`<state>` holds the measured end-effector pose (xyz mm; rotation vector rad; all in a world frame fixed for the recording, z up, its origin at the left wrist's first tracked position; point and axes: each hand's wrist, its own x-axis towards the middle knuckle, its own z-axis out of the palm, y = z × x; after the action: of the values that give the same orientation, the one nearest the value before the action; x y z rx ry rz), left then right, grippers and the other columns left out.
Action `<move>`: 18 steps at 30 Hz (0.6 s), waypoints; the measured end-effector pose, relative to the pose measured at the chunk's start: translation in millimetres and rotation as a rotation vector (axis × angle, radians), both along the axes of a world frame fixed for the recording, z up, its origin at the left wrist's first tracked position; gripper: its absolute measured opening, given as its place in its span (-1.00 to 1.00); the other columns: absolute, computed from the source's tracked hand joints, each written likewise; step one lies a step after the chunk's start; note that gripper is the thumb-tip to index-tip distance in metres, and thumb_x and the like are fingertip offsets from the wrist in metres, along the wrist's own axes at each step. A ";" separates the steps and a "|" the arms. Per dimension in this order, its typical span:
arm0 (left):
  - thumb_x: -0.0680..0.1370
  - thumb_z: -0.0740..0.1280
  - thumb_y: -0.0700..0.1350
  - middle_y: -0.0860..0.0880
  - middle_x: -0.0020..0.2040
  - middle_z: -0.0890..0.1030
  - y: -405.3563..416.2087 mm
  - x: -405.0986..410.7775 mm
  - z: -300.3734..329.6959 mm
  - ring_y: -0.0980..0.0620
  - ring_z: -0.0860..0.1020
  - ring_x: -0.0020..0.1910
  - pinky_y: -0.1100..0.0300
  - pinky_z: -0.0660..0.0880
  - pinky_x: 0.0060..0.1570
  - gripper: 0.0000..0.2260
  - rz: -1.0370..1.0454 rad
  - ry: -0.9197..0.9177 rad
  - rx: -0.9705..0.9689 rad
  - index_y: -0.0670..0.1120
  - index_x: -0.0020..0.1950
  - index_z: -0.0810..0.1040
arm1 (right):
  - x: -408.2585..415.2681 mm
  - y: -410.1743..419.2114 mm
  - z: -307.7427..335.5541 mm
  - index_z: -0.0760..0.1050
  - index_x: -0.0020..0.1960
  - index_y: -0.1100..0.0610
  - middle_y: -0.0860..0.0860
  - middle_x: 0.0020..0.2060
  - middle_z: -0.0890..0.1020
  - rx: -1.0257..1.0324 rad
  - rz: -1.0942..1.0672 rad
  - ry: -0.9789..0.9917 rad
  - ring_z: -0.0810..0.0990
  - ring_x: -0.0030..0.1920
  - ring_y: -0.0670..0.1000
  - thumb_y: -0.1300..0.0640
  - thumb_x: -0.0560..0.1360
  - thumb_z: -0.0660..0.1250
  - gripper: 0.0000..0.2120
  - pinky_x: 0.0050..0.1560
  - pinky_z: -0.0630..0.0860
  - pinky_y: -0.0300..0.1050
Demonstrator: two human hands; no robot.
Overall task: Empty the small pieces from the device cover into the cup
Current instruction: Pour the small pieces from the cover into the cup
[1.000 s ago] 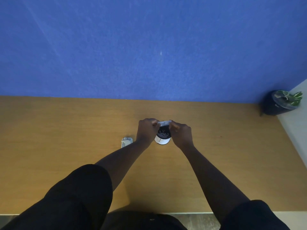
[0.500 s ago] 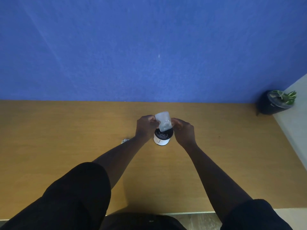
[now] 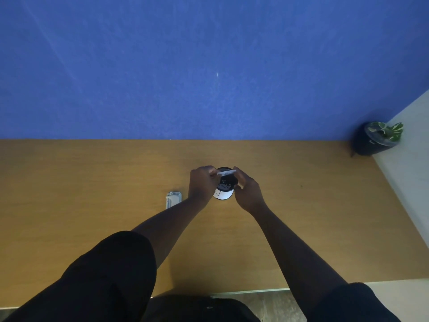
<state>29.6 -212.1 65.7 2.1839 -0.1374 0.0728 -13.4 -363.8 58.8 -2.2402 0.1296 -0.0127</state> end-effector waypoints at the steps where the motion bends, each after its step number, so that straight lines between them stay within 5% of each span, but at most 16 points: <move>1: 0.46 0.40 -0.19 -0.09 -0.25 0.72 0.8 -0.9 1.4 0.03 0.65 -0.27 0.31 0.47 -0.33 -0.91 -0.006 -0.001 -0.008 -0.18 -0.15 0.69 | 0.0 0.6 0.7 0.32 0.47 0.14 0.11 0.36 0.51 0.001 -0.017 -0.004 0.47 0.36 0.08 0.38 0.51 0.22 -0.46 0.05 0.34 -0.55; 5: 0.45 0.42 -0.19 -0.05 -0.28 0.69 9.5 -2.0 7.6 0.11 0.60 -0.31 0.40 0.42 -0.32 -0.92 0.013 -0.003 -0.056 -0.19 -0.18 0.66 | 0.0 10.9 8.3 0.49 0.34 0.11 0.05 0.15 0.66 -0.016 -0.067 -0.131 0.61 0.12 -0.03 0.23 0.58 0.22 -0.66 -0.10 0.38 -0.57; 10: 0.45 0.45 -0.16 0.02 -0.33 0.62 36.3 0.0 12.0 0.21 0.54 -0.35 0.50 0.34 -0.34 -0.85 0.020 0.059 -0.111 -0.20 -0.26 0.58 | 8.8 31.0 21.5 0.63 0.12 0.15 0.04 -0.08 0.71 0.007 -0.072 -0.207 0.65 -0.11 -0.01 0.20 0.57 0.26 -0.79 -0.17 0.49 -0.28; 15: 0.49 0.38 -0.09 -0.13 -0.18 0.68 70.8 6.3 13.8 -0.01 0.59 -0.25 0.14 0.48 -0.24 -0.84 0.028 0.241 -0.230 -0.18 -0.07 0.62 | 18.5 70.4 25.2 0.66 0.05 0.14 -0.03 -0.19 0.71 0.157 -0.046 -0.085 0.62 -0.24 -0.15 0.17 0.55 0.31 -0.82 -0.24 0.46 -0.40; 18: 0.48 0.39 -0.11 -0.13 -0.23 0.64 93.1 5.0 11.5 0.00 0.56 -0.29 0.10 0.48 -0.26 -0.84 0.096 0.322 -0.324 -0.20 -0.07 0.62 | 20.7 93.9 21.3 0.66 0.04 0.20 0.00 -0.21 0.71 0.232 -0.013 0.019 0.59 -0.29 -0.22 0.16 0.55 0.31 -0.82 -0.28 0.43 -0.42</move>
<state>34.6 -119.0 77.2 1.8495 0.1534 -0.1906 7.4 -270.0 80.1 -2.0087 0.1476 0.0158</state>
